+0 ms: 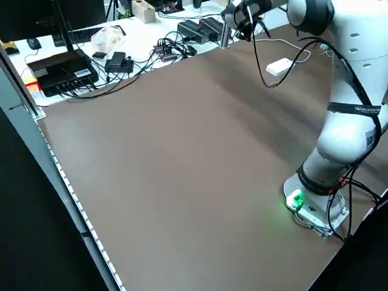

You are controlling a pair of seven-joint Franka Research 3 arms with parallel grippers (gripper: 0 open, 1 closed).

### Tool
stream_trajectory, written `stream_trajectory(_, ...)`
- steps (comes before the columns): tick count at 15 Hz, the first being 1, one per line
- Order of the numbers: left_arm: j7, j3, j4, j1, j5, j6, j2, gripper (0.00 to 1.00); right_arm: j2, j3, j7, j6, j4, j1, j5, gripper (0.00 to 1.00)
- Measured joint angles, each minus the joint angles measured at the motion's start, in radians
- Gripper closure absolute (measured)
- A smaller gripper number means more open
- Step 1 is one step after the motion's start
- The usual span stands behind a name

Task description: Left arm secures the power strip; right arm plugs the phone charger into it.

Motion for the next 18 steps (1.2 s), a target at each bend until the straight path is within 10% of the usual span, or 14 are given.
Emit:
stream_trajectory(10,0.148,-0.175,0.012,-0.022,-0.120,0.309,0.276,0.99,0.286,0.001,-0.222,0.000,0.106,-0.071,0.270,0.00)
stream_trajectory(18,0.144,-0.183,0.108,-0.159,-0.221,0.381,0.398,0.99,0.463,0.009,-0.197,-0.060,0.190,-0.090,0.328,0.02)
